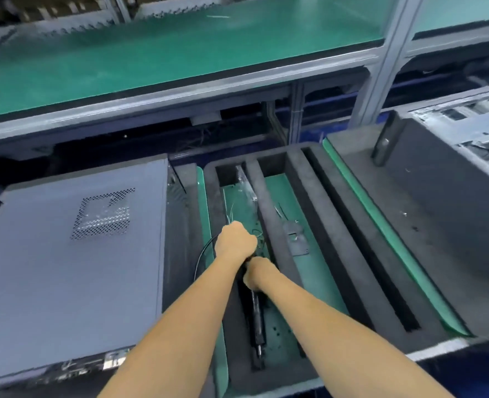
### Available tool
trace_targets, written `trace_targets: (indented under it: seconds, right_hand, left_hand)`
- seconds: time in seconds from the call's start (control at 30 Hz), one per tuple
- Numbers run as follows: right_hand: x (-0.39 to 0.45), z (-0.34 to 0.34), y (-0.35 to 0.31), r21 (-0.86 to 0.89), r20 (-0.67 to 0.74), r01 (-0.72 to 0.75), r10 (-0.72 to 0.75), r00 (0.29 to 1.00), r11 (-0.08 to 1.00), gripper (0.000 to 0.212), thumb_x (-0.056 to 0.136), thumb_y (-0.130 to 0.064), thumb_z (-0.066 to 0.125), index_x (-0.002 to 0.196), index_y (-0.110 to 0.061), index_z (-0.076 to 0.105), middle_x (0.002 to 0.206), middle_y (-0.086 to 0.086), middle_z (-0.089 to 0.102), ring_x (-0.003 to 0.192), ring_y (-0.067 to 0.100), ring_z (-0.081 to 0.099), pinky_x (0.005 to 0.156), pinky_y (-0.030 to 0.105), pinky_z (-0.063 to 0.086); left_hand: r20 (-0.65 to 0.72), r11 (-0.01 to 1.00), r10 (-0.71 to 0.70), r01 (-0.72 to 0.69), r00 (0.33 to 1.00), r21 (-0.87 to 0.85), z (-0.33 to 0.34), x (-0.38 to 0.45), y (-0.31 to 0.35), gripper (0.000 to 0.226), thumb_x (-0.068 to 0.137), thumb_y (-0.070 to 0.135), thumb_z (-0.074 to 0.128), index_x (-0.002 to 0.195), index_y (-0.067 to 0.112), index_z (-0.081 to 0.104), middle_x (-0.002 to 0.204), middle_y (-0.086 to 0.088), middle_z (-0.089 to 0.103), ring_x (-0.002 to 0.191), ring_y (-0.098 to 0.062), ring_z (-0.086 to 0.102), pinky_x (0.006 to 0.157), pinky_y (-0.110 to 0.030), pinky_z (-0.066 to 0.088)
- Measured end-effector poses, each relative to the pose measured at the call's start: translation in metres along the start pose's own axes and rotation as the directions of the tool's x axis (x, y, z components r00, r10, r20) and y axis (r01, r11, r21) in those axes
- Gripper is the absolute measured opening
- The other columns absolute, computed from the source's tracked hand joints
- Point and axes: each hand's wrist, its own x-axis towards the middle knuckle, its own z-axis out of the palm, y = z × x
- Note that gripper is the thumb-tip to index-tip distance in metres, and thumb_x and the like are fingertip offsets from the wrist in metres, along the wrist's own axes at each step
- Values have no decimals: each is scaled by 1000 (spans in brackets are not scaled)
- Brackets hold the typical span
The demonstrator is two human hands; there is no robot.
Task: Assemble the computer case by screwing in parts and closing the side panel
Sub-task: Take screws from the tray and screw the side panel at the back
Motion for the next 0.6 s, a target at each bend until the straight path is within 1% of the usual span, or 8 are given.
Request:
trace_targets:
  seconds: [0.07,0.13,0.2,0.27,0.33,0.4,0.53,0.6]
  right_hand:
    - [10,8,3,-27,36,11,-10,999,1000,36,102,-7,38,134,1,54,139,14,56,124,30,55,92,33,45]
    - [22,18,6,-57,84,45,-40,996,997,37,102,-8,39,137,0,51,141,13,53,127,30,53,99,35,42]
    - [30,26,9,68,38,-25,23,999,997,42,103,-12,37,144,-1,41,146,14,46,131,32,48,104,38,38]
    - [32,27,11,189,-18,-16,20,1000,982,44,101,-18,46,141,-1,42,140,19,50,126,34,51,90,34,40]
    - [31,24,13,231,-82,39,-21,996,972,48,98,-25,54,137,1,40,132,21,54,120,36,55,83,32,39]
    - [28,11,12,240,-93,91,-70,993,967,49,98,-30,55,130,1,35,130,20,55,119,36,56,86,35,43]
    - [21,-39,4,213,-205,288,-245,947,934,44,98,-35,53,122,-3,35,117,17,58,101,34,58,73,38,42]
    - [13,-64,3,223,-264,359,-298,917,906,41,99,-35,50,121,-4,34,100,9,57,83,27,55,63,36,39]
  left_hand:
    - [-1,999,-50,50,999,2,5,6,-5,11,83,18,53,87,7,51,103,-14,60,89,-33,60,67,-33,45]
    - [7,995,-103,103,995,1,8,11,-11,17,85,19,54,93,4,57,103,-16,63,89,-34,62,67,-35,47]
    - [0,991,-131,130,991,-32,7,18,-16,14,83,16,53,80,2,58,99,-20,66,76,-33,61,59,-33,47]
    - [-31,988,-145,143,989,-52,7,25,-16,21,80,12,52,62,7,45,94,-22,65,61,-29,53,50,-29,40]
    - [-61,987,-154,151,986,-60,4,27,-14,20,77,10,51,60,4,43,91,-19,64,59,-31,56,48,-30,41]
    - [-95,981,-169,158,981,-108,-1,28,-13,20,75,10,51,58,10,40,86,-17,65,65,-31,59,48,-28,36]
    - [-89,968,-195,177,977,-178,-12,30,-7,14,82,18,52,74,8,57,88,-13,65,72,-28,56,56,-29,39]
    - [-53,933,-219,194,974,-303,-16,30,-2,28,91,26,42,92,4,60,102,-15,64,86,-31,59,69,-32,46]
